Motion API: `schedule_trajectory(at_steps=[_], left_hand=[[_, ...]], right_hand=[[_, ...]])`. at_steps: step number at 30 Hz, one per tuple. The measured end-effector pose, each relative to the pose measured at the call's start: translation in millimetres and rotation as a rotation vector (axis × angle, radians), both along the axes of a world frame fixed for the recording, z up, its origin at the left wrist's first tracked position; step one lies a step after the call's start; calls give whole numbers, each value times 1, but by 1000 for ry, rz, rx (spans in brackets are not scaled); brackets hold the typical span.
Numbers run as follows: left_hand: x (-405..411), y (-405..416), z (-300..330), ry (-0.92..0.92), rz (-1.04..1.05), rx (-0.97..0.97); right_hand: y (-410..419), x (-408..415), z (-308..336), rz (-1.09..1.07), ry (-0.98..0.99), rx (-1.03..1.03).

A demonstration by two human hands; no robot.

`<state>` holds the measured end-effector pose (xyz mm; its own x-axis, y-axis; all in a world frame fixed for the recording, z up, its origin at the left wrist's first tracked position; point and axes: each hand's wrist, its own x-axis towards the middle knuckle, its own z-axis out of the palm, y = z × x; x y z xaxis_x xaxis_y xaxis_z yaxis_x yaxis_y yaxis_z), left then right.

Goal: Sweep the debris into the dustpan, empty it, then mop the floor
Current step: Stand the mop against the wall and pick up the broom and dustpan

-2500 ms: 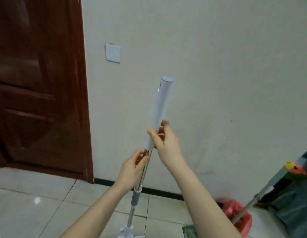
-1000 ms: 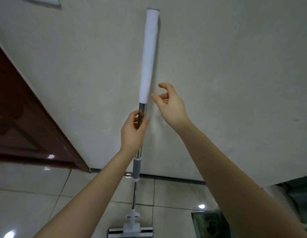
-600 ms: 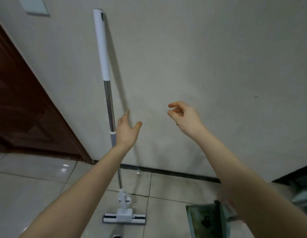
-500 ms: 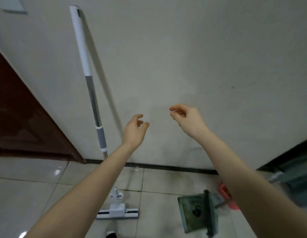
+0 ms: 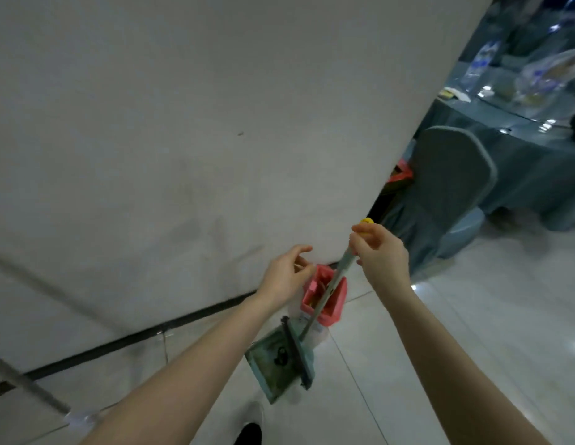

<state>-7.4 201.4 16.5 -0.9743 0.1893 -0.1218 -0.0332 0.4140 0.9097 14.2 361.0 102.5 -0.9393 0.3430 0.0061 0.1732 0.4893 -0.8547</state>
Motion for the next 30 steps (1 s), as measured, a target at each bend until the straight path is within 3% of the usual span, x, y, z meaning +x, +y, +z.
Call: schedule_trajectory(at_steps=[5,9,13,17,23,30], left_hand=[[-44,51,-20,-98,-182,66],[-72,76,-45,-203,-298,69],[-84,88,-58,-306,-358,17],[-90,78,-69,-292,-338,-81],[-93,39,-77,-171,-237,-17],[-92,-24,-78,-60,60,-78]], right_hand=[[34,-33,-20,-122,-53,194],[30,-61,-29,-69,-199,210],[24,-71,-32,-19,-189,228],[27,-79,-27,50,-191,238],[6,-98,-23,223,-209,271],[-50,-132,-23,561,-146,240]])
